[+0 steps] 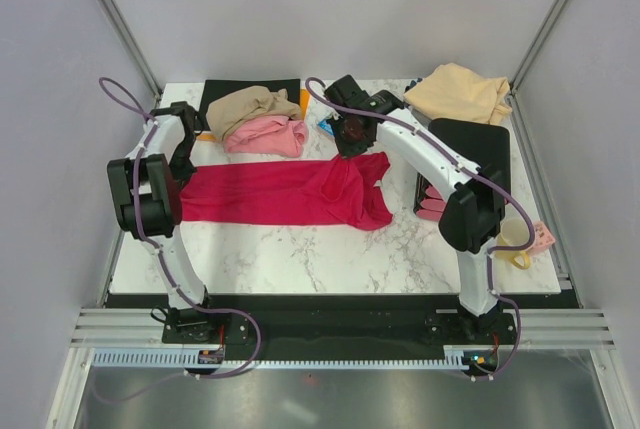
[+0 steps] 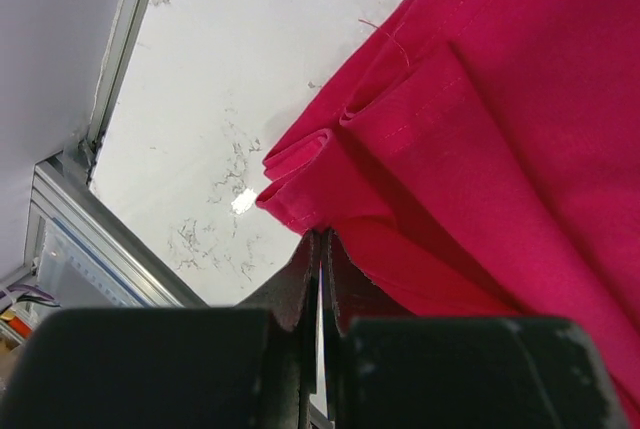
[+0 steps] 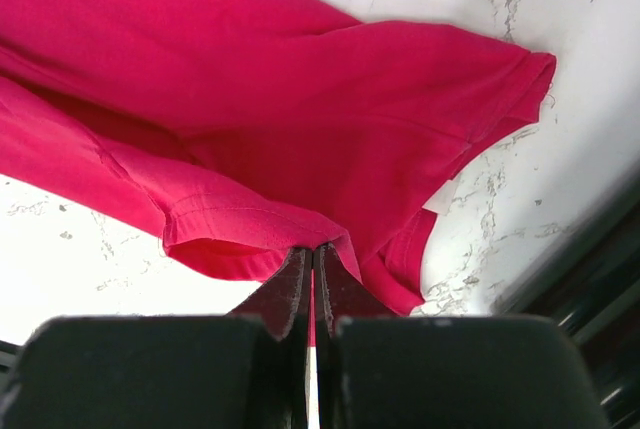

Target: Fold and stack the t-shirts

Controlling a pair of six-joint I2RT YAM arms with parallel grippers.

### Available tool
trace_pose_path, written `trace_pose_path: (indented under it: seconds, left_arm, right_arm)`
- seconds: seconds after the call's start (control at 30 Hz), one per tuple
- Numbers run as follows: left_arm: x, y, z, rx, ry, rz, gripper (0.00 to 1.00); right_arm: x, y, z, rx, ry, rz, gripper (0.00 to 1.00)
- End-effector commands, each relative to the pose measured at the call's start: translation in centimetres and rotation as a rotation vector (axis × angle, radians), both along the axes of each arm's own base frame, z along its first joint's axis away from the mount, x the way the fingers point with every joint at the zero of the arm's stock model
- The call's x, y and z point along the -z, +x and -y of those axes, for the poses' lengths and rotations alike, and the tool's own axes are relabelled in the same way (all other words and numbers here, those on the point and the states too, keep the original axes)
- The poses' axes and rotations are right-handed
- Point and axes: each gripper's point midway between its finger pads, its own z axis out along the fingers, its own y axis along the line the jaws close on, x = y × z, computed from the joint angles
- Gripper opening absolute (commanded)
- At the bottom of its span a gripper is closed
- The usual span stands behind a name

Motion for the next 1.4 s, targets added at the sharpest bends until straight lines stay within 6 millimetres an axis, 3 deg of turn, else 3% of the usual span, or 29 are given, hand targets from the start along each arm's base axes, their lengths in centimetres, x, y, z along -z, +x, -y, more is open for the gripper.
trace_pose_path:
  seconds: [0.0,0.3,0.7,1.37]
  left_arm:
    - [-1.2,0.7,-0.9,0.014,0.065,0.003,0.02]
    - [-1.9,0.6,-1.5,-0.019,0.112,0.027,0.02]
    - [0.3,1.8,-1.0,-0.004,0.082,-0.012,0.02]
    - [2.2,4.0,-1.5,0.010,0.121,-0.026,0.02]
  right_arm:
    - [-0.2,1.7,-0.1,0.013,-0.020,0.055,0.00]
    - [0.3,2.7,0.9,0.037,-0.046,0.074,0.00]
    - [3.5,3.1,1.3,0.043,-0.094,0.042,0.00]
    - [4.3,4.6,2.0,0.081,-0.121,0.080,0.00]
